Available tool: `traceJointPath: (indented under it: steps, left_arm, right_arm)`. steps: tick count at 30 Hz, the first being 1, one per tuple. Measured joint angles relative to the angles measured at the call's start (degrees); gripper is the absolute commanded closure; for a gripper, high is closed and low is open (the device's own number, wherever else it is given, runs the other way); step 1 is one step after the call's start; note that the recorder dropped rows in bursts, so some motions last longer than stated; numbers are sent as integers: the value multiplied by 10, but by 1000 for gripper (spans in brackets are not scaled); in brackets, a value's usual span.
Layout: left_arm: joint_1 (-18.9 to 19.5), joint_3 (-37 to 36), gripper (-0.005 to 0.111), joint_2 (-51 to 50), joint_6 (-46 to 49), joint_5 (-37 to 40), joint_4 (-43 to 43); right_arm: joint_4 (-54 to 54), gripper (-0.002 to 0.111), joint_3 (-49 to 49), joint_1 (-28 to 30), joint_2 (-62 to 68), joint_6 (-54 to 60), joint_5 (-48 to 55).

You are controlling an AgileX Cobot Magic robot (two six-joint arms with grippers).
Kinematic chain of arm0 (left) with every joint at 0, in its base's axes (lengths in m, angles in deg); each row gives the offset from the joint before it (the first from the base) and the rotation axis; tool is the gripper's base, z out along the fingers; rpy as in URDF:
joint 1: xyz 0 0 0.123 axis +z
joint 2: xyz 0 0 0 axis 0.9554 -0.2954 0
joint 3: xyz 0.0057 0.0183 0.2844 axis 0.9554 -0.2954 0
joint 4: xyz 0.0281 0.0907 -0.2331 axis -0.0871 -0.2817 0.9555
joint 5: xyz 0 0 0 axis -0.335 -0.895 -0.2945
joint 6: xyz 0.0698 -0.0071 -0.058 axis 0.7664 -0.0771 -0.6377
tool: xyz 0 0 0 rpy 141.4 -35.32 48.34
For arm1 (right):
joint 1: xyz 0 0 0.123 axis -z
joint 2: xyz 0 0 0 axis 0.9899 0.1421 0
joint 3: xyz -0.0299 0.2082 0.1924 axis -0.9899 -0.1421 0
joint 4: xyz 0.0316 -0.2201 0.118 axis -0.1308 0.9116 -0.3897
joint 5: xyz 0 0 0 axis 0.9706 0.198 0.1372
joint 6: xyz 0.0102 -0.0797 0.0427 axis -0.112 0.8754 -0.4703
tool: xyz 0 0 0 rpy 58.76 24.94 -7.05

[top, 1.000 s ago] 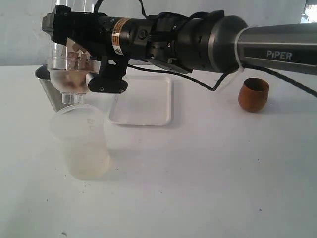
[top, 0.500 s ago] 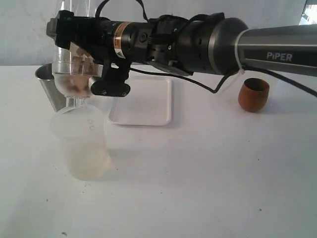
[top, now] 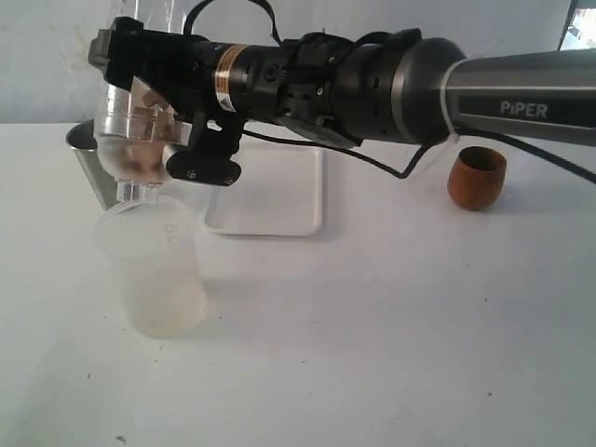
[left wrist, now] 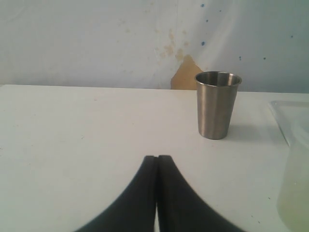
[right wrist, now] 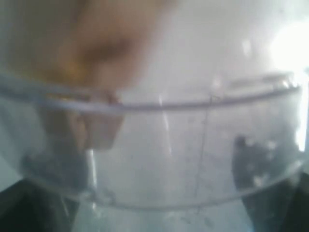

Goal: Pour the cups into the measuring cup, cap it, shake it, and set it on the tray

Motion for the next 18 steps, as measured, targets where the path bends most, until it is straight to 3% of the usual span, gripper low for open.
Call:
traceJointPath:
  steps: [12,18]
  left_arm:
    - [0,0,107,0,0,0,0]
    - [0,0,107,0,0,0,0]
  right_arm:
    - [-43,108,19,0,13,0,-14]
    - [-38,108,21,0,31,10,25]
